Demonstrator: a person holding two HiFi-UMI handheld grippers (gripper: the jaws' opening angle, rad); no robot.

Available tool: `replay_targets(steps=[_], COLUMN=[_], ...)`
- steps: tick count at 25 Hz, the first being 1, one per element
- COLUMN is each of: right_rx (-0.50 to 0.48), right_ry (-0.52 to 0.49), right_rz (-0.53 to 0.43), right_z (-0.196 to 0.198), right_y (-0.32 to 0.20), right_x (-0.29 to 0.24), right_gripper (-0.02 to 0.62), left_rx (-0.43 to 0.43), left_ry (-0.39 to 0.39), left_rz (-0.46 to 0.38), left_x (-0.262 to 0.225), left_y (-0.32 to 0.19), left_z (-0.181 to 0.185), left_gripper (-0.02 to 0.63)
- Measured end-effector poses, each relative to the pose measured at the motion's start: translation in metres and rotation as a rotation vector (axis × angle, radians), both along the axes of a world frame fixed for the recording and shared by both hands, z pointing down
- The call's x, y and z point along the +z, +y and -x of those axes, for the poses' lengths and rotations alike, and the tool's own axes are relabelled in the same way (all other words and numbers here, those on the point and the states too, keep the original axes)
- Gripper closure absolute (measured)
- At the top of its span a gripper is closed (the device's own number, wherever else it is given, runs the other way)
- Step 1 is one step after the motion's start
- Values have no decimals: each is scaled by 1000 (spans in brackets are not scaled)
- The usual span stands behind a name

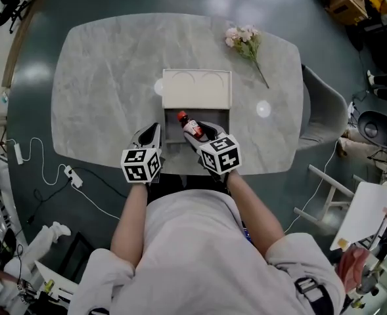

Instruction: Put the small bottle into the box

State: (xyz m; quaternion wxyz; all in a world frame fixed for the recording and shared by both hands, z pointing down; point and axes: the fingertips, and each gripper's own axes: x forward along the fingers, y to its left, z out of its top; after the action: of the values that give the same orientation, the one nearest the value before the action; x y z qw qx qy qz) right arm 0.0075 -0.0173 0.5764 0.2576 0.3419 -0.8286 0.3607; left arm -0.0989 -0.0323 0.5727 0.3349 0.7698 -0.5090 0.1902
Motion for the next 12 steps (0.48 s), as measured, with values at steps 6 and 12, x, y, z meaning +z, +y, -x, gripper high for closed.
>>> replay_targets(steps=[6, 12], right_rx=[42, 119], right_ry=[70, 123], right_rz=[89, 159], right_z=[10, 12], right_y=[-6, -15], right_x=[26, 44], right_gripper=[364, 364], left_rx=[68, 101], left_ry=[20, 35], left_rz=[48, 74], left_x=[14, 24], left_y=[-5, -9], left_z=[4, 7], left_gripper=[583, 583])
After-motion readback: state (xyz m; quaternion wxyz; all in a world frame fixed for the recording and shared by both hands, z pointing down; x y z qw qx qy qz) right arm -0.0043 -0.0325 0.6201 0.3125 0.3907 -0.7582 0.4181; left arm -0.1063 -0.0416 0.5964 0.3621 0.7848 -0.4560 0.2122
